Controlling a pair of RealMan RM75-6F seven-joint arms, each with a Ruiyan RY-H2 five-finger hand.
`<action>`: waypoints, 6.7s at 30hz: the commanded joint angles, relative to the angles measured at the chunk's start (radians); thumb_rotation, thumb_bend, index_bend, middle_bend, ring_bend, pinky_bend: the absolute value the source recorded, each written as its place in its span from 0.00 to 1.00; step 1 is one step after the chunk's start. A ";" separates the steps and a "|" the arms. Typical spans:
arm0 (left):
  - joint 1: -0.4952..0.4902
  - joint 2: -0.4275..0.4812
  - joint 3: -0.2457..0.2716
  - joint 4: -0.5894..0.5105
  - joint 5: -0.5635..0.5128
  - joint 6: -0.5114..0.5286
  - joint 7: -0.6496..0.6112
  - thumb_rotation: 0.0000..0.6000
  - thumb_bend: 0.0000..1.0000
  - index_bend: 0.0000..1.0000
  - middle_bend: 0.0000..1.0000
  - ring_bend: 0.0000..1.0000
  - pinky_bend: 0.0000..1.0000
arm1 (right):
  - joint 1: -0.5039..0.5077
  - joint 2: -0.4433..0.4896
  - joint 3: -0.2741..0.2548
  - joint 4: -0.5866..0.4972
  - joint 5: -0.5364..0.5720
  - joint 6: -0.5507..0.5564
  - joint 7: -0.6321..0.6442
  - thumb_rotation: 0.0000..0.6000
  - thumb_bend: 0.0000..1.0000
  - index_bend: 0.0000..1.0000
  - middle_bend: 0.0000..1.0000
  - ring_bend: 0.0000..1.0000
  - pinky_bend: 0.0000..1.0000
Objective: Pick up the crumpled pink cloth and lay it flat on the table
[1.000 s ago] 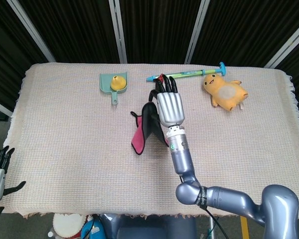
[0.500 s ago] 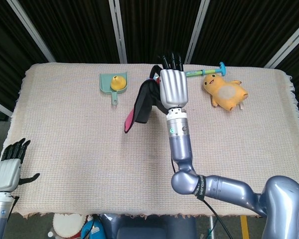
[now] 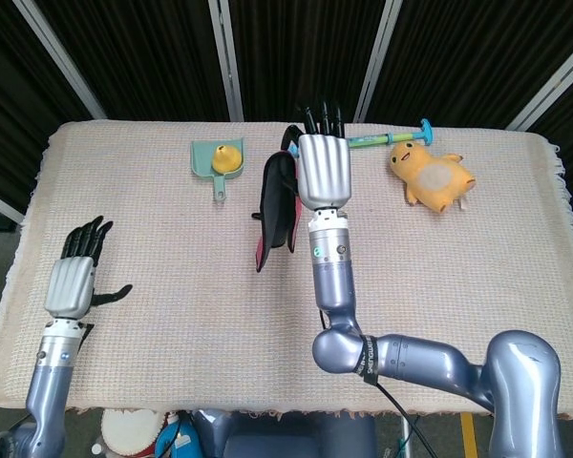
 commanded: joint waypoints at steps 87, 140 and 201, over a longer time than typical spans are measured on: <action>-0.364 -0.418 -0.134 0.201 -0.199 -0.079 -0.024 1.00 0.25 0.49 0.00 0.00 0.01 | 0.049 -0.018 -0.073 -0.061 0.057 0.134 -0.063 1.00 0.53 0.61 0.20 0.00 0.00; -0.427 -0.284 -0.199 0.088 -0.225 -0.100 0.079 1.00 0.46 0.60 0.05 0.00 0.01 | -0.055 0.072 -0.096 -0.144 0.087 0.109 -0.002 1.00 0.53 0.61 0.20 0.00 0.00; -0.655 -0.220 -0.230 0.106 -0.346 -0.119 0.237 1.00 0.46 0.59 0.05 0.00 0.01 | -0.261 0.233 -0.143 -0.089 0.106 -0.004 0.263 1.00 0.53 0.61 0.20 0.00 0.01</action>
